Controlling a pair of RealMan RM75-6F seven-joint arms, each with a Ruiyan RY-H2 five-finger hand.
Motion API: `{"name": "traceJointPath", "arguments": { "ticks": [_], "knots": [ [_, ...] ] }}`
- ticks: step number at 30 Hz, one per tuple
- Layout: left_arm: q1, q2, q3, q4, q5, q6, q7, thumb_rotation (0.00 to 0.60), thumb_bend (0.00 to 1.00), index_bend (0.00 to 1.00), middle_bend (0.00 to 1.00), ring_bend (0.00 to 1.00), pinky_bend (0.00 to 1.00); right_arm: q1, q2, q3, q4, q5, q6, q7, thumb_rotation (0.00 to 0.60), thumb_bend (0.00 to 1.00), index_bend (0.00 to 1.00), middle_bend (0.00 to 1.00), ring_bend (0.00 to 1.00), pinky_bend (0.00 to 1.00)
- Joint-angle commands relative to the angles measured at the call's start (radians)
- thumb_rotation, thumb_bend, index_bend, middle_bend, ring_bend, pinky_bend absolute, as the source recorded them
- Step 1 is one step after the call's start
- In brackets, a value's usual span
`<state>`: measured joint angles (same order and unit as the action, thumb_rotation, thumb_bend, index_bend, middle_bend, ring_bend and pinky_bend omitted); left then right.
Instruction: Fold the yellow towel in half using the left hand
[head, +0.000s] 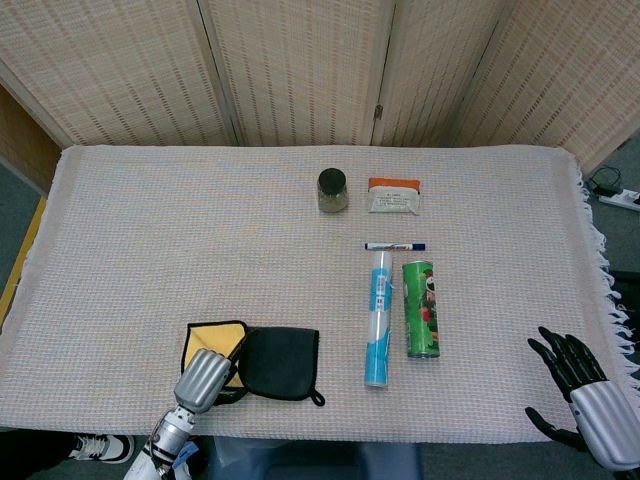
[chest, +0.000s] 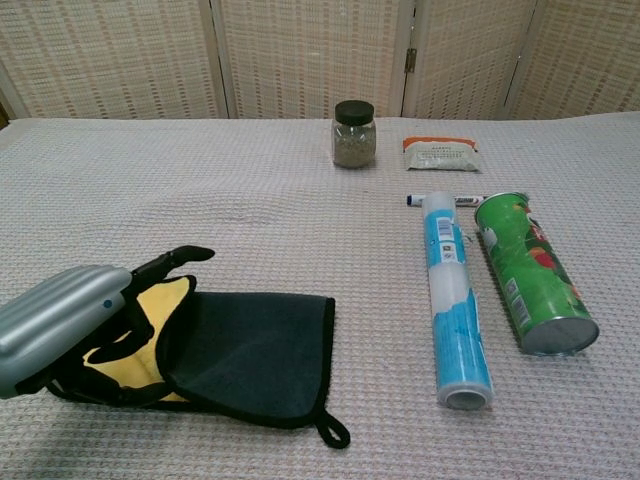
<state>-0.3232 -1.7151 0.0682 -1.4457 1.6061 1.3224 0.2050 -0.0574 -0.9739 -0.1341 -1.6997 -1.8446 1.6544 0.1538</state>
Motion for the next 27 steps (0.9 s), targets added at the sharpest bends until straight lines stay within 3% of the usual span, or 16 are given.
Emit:
{"name": "traceJointPath", "arguments": {
  "ticks": [1, 11, 16, 18, 22, 27],
  "knots": [
    [-0.001, 0.006, -0.001, -0.01, 0.005, 0.0, 0.005, 0.6, 0.18, 0.05, 1.0, 1.0, 1.0, 0.0, -0.001, 0.001, -0.001, 0.002, -0.002, -0.001, 0.6, 0.31, 0.0, 0.0, 0.0, 0.0],
    [-0.003, 0.071, -0.007, -0.092, 0.027, 0.009, 0.096, 0.6, 0.19, 0.06, 1.0, 1.0, 1.0, 0.006, -0.006, 0.003, -0.003, 0.01, -0.019, -0.007, 0.6, 0.31, 0.0, 0.0, 0.0, 0.0],
    [-0.04, 0.106, -0.031, -0.148, 0.019, -0.042, 0.121, 0.6, 0.47, 0.1, 1.0, 1.0, 1.0, 0.013, -0.006, 0.0, -0.007, 0.005, -0.033, -0.005, 0.6, 0.31, 0.0, 0.0, 0.0, 0.0],
    [-0.06, 0.121, -0.042, -0.17, 0.011, -0.075, 0.149, 0.6, 0.53, 0.11, 1.0, 1.0, 1.0, 0.013, -0.004, 0.001, -0.006, 0.005, -0.029, -0.001, 0.6, 0.31, 0.0, 0.0, 0.0, 0.0],
    [-0.101, 0.144, -0.07, -0.215, -0.01, -0.134, 0.199, 0.6, 0.57, 0.17, 1.0, 1.0, 1.0, 0.013, -0.003, 0.004, -0.003, 0.015, -0.029, 0.007, 0.6, 0.31, 0.0, 0.0, 0.0, 0.0],
    [-0.142, 0.121, -0.111, -0.173, -0.047, -0.185, 0.198, 0.6, 0.57, 0.32, 1.0, 1.0, 1.0, 0.014, 0.0, -0.002, -0.001, 0.008, -0.032, 0.014, 0.6, 0.31, 0.0, 0.0, 0.0, 0.0]
  ]
}}
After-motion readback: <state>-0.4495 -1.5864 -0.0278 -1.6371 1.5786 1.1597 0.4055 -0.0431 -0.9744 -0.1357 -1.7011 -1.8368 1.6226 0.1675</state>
